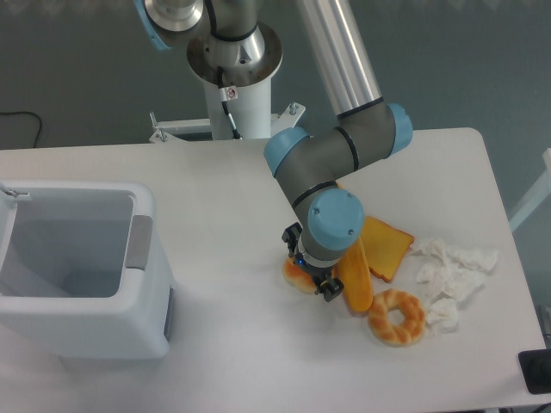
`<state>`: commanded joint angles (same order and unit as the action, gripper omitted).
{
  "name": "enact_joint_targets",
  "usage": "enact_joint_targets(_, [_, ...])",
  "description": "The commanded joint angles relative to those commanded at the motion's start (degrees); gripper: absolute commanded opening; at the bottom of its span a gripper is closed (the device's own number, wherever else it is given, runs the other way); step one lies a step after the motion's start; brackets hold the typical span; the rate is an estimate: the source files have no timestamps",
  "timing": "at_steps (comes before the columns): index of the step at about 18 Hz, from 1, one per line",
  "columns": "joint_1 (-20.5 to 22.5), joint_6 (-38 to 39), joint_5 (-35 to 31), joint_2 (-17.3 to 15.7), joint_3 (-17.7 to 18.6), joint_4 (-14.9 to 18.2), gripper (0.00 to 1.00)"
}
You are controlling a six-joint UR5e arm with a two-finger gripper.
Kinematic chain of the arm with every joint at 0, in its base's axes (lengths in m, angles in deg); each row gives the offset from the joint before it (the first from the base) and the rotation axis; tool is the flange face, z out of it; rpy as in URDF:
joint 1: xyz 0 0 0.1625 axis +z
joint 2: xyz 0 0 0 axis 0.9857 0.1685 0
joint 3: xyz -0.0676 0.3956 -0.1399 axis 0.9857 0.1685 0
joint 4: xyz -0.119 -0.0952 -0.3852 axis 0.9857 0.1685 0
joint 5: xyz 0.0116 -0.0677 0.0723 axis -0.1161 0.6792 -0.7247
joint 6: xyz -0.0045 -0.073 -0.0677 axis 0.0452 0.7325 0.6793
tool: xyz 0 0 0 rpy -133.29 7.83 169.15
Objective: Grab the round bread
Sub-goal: 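Close the gripper fingers around the round golden bun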
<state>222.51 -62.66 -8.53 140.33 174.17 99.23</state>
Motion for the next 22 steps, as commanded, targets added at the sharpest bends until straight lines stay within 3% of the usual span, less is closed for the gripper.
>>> enact_joint_targets(8, [0.0, 0.2, 0.1, 0.3, -0.1, 0.2, 0.31])
enact_joint_targets(12, [0.0, 0.3, 0.4, 0.4, -0.4, 0.2, 0.00])
enact_joint_targets(22, [-0.4, 0.3, 0.4, -1.0, -2.6, 0.7, 0.00])
